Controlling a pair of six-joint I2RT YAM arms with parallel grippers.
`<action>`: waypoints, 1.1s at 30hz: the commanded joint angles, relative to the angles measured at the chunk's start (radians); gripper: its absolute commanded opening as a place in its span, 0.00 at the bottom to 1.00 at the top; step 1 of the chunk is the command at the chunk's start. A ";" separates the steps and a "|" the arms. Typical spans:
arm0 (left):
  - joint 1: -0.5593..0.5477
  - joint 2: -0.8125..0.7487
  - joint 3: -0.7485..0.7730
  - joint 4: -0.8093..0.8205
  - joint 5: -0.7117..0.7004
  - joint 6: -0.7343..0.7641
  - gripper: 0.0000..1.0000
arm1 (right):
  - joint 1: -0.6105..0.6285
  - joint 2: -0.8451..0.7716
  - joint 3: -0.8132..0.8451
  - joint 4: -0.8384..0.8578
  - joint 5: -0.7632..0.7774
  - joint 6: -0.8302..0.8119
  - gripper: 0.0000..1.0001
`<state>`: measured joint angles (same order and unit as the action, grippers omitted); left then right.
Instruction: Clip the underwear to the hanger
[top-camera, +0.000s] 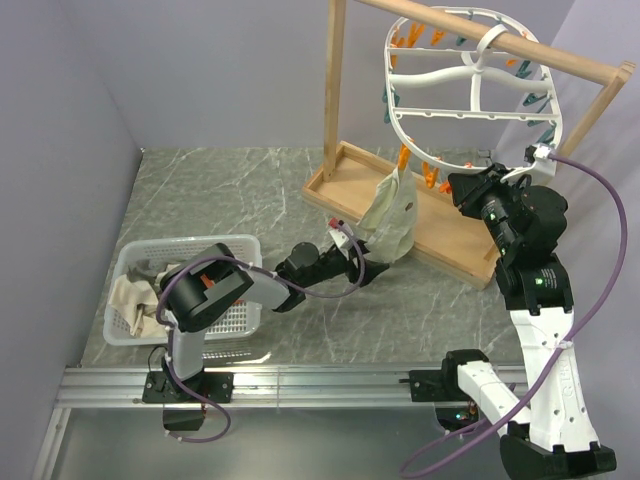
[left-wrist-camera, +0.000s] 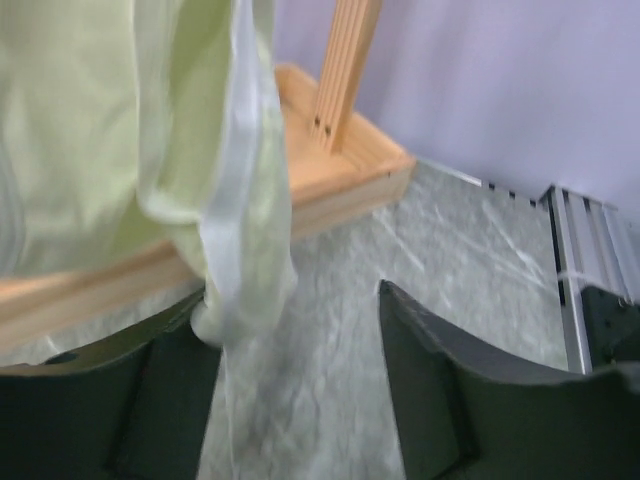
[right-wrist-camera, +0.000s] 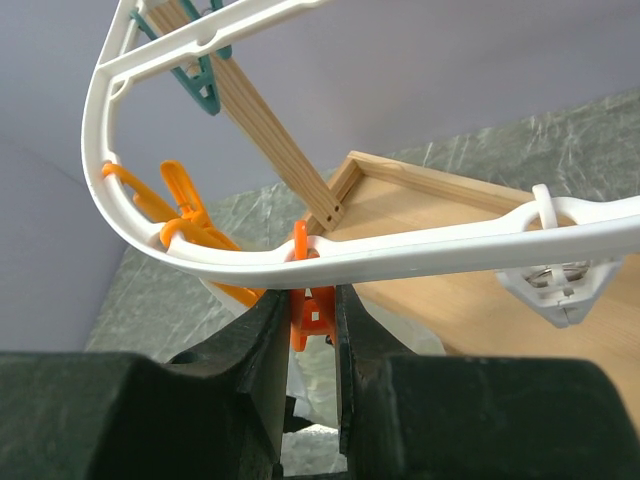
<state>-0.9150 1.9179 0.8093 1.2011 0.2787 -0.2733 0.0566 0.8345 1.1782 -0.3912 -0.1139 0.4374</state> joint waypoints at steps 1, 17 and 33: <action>-0.010 0.015 0.054 0.143 -0.030 0.016 0.65 | 0.005 -0.002 0.047 0.037 0.014 0.000 0.00; -0.091 -0.088 -0.041 0.085 0.011 0.262 0.01 | 0.005 -0.009 0.032 0.040 0.014 -0.005 0.00; -0.107 0.052 0.102 -0.015 -0.078 0.207 0.45 | 0.005 -0.006 0.038 0.037 0.011 -0.006 0.00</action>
<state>-1.0180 1.9411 0.8570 1.1683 0.2245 -0.0498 0.0566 0.8333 1.1782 -0.3946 -0.1139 0.4358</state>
